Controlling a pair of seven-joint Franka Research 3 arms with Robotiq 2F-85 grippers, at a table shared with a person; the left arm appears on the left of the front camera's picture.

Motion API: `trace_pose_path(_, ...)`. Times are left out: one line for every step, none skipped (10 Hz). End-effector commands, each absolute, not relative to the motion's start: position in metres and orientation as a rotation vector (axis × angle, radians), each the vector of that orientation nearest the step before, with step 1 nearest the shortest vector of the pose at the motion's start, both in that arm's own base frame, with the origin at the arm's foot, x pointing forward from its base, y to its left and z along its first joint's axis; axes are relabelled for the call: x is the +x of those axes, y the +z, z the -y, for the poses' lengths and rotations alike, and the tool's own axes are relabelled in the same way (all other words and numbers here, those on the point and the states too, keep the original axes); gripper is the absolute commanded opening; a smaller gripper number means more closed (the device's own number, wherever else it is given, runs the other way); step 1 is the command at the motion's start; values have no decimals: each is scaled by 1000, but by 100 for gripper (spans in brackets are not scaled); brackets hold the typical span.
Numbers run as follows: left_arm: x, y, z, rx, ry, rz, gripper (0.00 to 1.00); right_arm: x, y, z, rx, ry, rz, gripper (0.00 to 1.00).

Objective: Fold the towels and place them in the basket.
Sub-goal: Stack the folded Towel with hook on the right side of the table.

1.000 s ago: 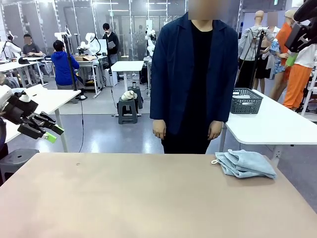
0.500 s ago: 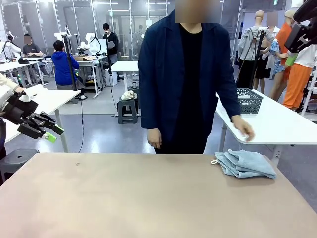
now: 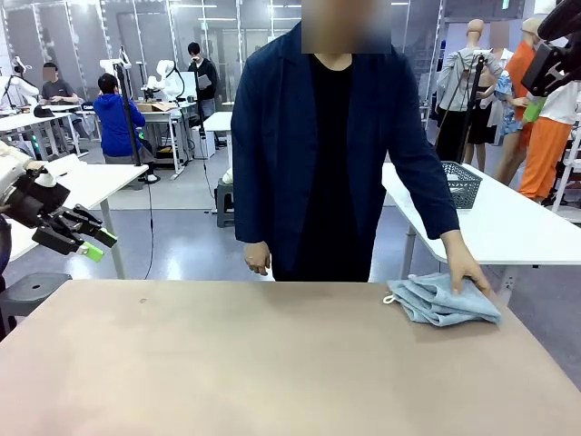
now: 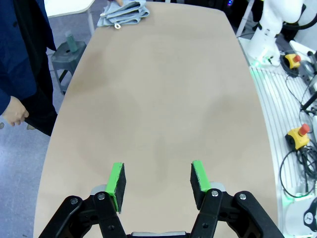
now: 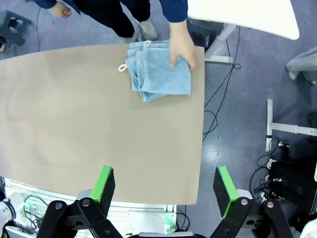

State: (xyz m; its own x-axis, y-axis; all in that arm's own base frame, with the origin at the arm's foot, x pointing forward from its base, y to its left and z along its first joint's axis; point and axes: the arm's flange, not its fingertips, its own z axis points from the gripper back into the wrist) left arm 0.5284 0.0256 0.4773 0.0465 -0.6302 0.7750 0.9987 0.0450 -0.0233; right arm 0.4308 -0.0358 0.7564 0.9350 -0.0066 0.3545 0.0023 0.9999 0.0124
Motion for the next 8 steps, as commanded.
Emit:
trace_pose_path(528, 479, -25, -678, -1402, 674, 68, 431, 759, 36, 12, -4, 355, 100)
trace_pose_path(528, 479, -25, -678, -1402, 674, 68, 431, 759, 36, 12, -4, 355, 100)
trace_pose_path(528, 479, -25, -678, -1402, 674, 68, 431, 759, 36, 12, -4, 355, 100)
trace_pose_path(528, 479, -25, -678, -1402, 674, 68, 431, 759, 36, 12, -4, 355, 100)
trace_pose_path(528, 479, -25, -678, -1402, 674, 68, 431, 759, 36, 12, -4, 355, 100)
trace_pose_path(528, 479, -25, -678, -1402, 674, 68, 431, 759, 36, 12, -4, 355, 100)
trace_pose_path(528, 479, -25, -678, -1402, 674, 68, 431, 759, 36, 12, -4, 355, 100)
trace_pose_path(528, 479, -25, -678, -1402, 674, 68, 431, 759, 36, 12, -4, 355, 100)
